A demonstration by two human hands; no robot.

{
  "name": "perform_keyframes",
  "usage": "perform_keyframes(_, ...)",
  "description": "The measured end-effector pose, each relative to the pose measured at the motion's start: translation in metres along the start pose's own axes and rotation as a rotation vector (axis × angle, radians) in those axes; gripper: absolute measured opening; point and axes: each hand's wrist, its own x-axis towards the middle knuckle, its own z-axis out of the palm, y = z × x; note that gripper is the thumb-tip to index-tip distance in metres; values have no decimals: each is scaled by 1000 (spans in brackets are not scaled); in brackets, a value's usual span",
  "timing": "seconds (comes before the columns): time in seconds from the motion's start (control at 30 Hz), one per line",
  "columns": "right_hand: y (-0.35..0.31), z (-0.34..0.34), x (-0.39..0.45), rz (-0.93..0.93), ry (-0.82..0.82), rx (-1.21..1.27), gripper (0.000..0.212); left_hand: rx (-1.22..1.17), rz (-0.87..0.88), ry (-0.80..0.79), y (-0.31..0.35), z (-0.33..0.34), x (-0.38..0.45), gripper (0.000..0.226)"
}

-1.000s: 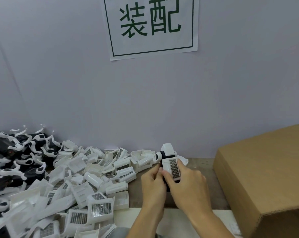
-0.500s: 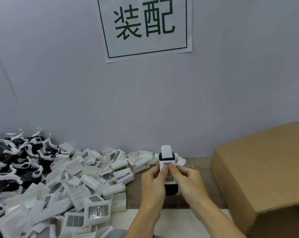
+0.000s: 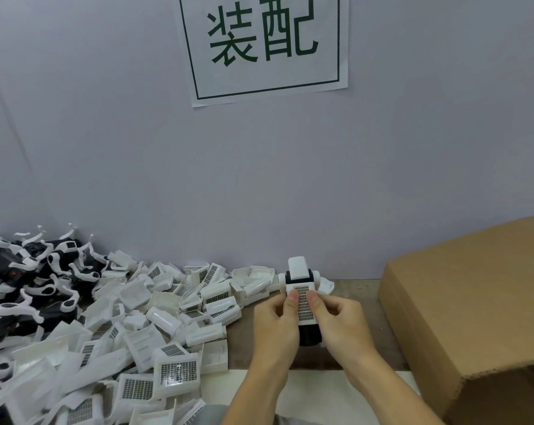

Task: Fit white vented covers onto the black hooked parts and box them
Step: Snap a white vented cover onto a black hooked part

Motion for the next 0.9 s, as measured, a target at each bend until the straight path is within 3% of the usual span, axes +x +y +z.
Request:
perform_keyframes(0.17, -2, -8, 2, 35, -90, 94, 21, -145, -114, -110, 1, -1, 2, 29)
perform_keyframes(0.27, 1, -10, 5, -1, -62, -15, 19, -142, -135, -177, -2, -2, 3, 24)
perform_keyframes(0.4, 3, -9, 5, -35, -50, -80, 19, -39, -83, -117, -5, -1, 3, 24)
perform_keyframes(0.5, 2, -6, 3, -78, -26, -63, 15, -75, -96, -65, -4, -3, 3, 19)
perform_keyframes(0.57, 5, -4, 4, -131, 35, -177, 10, -128, -116, -24, -3, -4, 4, 18)
perform_keyframes(0.67, 10, -2, 4, -191, 7, -421, 22, -301, -206, 7, 3, 0, 5, 32)
perform_keyframes(0.77, 13, -3, 4, -205, -38, -568, 44, -514, -293, -108, 14, 0, 5, 40)
perform_keyframes(0.83, 13, -6, 6, -249, 47, -556, 40, -405, -243, -136, 20, -3, 7, 34)
perform_keyframes(0.9, 9, -9, 8, -216, 155, -411, 30, -110, -133, -11, 24, -5, 10, 28)
